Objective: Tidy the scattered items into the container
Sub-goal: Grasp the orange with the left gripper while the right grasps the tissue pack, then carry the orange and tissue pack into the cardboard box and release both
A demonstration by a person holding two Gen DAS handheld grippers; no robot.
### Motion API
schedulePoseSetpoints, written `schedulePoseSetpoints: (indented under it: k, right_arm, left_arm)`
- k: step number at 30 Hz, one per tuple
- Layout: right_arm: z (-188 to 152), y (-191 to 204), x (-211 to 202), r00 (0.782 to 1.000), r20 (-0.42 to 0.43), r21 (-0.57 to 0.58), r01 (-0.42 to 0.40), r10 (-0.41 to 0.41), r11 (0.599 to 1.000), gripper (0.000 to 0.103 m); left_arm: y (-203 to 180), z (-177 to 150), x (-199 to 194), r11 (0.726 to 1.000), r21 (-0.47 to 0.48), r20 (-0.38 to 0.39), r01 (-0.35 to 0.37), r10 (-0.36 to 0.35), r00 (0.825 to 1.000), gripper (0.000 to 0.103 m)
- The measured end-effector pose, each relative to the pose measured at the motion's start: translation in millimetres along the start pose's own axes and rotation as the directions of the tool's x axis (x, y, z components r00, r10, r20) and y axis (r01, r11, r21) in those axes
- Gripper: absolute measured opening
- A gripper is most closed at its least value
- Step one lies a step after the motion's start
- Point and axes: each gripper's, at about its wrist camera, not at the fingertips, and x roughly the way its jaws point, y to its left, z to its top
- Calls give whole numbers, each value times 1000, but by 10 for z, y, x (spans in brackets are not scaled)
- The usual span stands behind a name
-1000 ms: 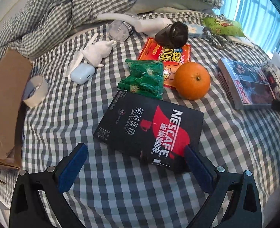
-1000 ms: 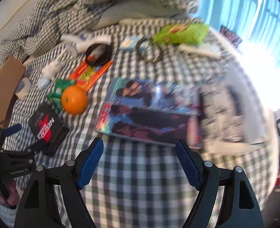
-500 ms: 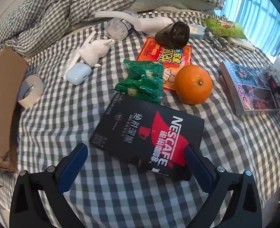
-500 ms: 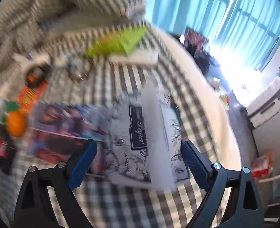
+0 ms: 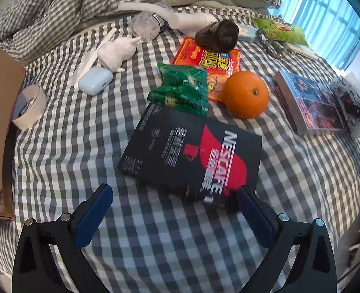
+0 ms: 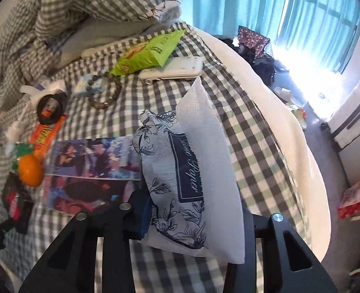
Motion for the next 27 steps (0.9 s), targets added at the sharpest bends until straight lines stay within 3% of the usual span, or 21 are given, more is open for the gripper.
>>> schedulePoseSetpoints:
  k: [4,9,15,19,20,21,22,27]
  right_arm:
    - [1,101,-170,999,37,-6,-24,25,1000,35]
    - [58,287,-363,993,74,-35,-84,87,996,35]
    - [22,460,-319,991,50,-57,-121,124,991,35]
    - [-9,469,-297,991,30,-62,-129,131,990,35]
    - [-9,462,-301,991,29,-62,-128,130,990,35]
    - [-10,448,-312,991,31,-62,-126,128,990,35]
    - [-12,436,-323,992,34,-61,-123,125,991,35]
    - [1,493,-378,990,40,-66,-131,133,989,35]
  left_arm:
    - [-33,17,-86,999,22,22,-30,30,999,103]
    - [-375,324,-179,994,106,102,-31,20,995,103]
    - [-949,685,149,965,244,152,-93,56,987,103]
    - [-989,806,493,967,245,104,-72,47,993,103]
    - [-962,820,524,972,231,95,-47,26,995,93]
    - [-921,821,505,976,216,95,0,-21,995,70]
    - [-884,823,469,978,205,88,39,-58,994,61]
    - [-863,751,350,972,233,87,15,-36,996,58]
